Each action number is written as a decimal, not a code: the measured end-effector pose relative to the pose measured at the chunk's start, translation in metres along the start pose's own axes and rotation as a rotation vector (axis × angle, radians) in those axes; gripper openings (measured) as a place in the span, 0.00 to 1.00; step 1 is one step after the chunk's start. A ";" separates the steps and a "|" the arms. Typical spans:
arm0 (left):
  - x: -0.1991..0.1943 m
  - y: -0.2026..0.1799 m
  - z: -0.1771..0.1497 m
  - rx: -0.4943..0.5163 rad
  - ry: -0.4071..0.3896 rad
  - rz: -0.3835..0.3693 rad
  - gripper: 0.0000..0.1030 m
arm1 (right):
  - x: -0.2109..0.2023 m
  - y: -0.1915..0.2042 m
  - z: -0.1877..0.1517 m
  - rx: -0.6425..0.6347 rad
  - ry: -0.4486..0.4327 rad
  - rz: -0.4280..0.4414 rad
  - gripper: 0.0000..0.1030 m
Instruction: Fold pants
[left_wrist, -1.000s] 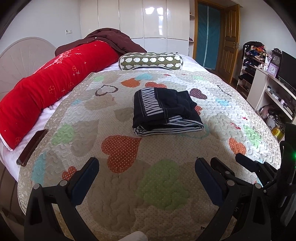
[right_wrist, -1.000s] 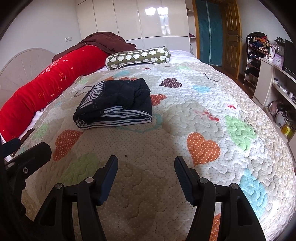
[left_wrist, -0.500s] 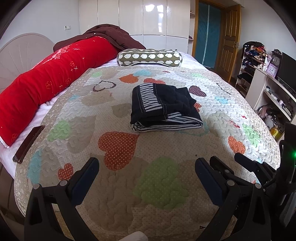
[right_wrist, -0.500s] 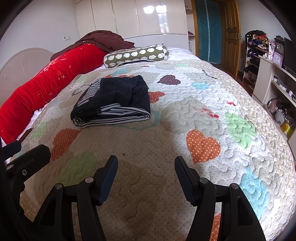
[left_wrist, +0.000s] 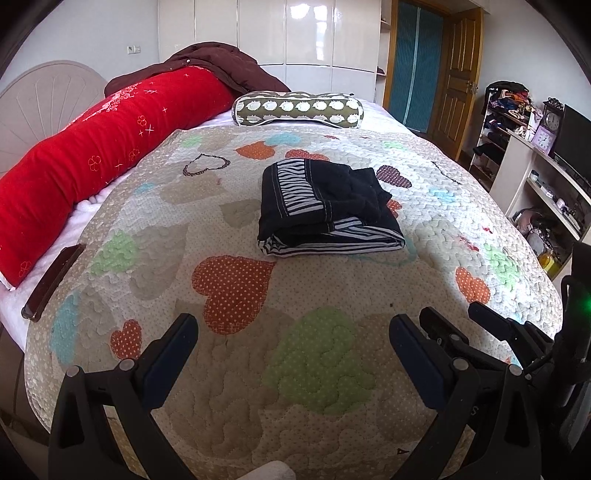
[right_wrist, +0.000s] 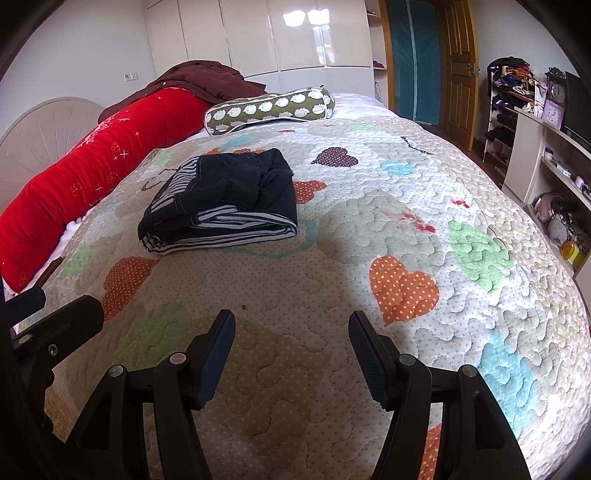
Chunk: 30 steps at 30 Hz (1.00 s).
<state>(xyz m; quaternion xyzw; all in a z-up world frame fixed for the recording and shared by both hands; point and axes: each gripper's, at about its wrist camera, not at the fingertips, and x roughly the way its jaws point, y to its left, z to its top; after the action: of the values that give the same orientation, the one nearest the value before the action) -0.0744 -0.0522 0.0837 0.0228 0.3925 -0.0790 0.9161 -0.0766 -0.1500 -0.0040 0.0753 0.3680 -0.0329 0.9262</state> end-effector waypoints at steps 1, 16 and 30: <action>0.000 0.000 0.000 -0.001 0.002 -0.001 1.00 | 0.000 0.000 0.000 0.000 0.000 -0.001 0.67; 0.003 0.000 -0.001 -0.008 0.016 -0.014 1.00 | -0.001 -0.001 0.000 0.000 0.002 -0.004 0.68; 0.017 0.000 0.001 -0.039 0.053 -0.072 1.00 | -0.004 0.001 0.002 -0.010 -0.008 -0.026 0.68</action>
<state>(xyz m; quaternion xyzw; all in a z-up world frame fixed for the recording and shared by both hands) -0.0623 -0.0549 0.0726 -0.0072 0.4187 -0.1034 0.9022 -0.0778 -0.1496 -0.0001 0.0659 0.3654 -0.0435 0.9275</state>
